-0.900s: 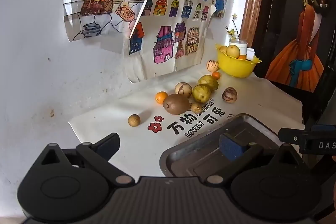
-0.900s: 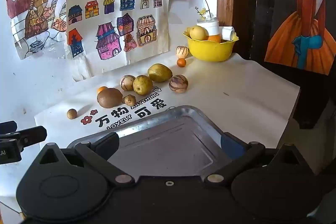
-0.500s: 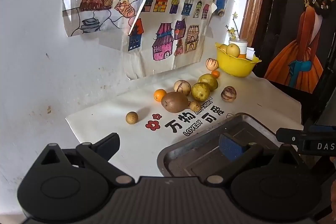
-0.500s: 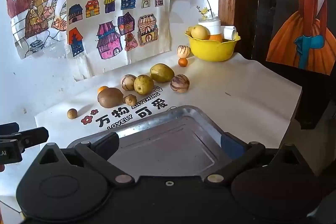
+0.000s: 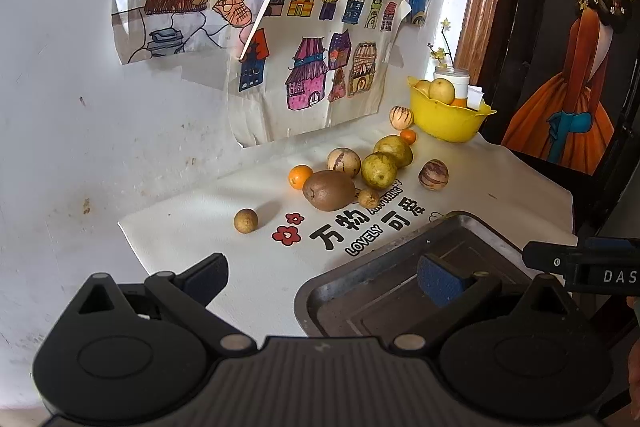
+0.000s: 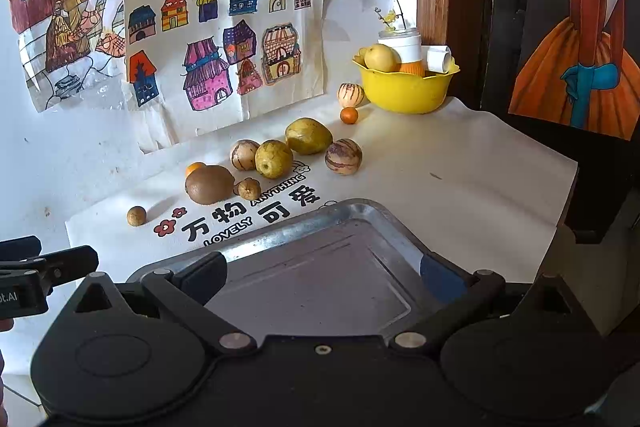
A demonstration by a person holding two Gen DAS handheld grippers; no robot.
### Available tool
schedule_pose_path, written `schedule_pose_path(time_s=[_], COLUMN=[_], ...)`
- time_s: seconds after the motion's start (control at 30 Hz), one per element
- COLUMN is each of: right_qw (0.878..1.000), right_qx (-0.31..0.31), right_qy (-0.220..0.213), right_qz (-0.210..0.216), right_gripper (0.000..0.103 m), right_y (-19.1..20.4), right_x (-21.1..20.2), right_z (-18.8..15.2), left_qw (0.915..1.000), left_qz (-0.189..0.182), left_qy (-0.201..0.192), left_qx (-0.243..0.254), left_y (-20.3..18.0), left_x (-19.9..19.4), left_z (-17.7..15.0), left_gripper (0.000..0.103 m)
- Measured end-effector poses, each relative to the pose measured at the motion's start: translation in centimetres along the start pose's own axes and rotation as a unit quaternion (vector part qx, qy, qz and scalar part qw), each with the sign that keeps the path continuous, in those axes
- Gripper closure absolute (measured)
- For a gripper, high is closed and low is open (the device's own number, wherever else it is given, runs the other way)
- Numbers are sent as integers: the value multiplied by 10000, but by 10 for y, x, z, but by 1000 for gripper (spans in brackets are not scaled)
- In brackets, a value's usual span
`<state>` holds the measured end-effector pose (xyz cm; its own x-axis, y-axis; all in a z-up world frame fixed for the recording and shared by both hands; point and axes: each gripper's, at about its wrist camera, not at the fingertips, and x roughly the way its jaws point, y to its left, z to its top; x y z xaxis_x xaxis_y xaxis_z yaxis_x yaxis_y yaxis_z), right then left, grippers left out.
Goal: Organize fruits
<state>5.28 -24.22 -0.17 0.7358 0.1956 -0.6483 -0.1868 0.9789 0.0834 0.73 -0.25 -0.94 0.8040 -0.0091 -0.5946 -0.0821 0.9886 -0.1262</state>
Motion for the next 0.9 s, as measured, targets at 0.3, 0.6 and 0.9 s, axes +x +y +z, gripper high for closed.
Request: schedule_pose_path(time_s=[0.3, 0.6, 0.9], right_qw=[10000, 10000, 10000], right_qx=[-4, 1, -3], right_qy=[-4, -10, -18], right_qz=[4, 14, 28], right_gripper=[0, 0, 0], right_y=[1, 0, 3], right_x=[2, 2, 1], right_z=[0, -1, 0], left_qw=[10000, 10000, 10000], left_qz=[13, -3, -1], left_qy=[28, 23, 35], left_qx=[-9, -3, -11], left_y=[0, 1, 0], left_x=[2, 2, 5], left_z=[1, 0, -1], left_gripper=[0, 0, 0])
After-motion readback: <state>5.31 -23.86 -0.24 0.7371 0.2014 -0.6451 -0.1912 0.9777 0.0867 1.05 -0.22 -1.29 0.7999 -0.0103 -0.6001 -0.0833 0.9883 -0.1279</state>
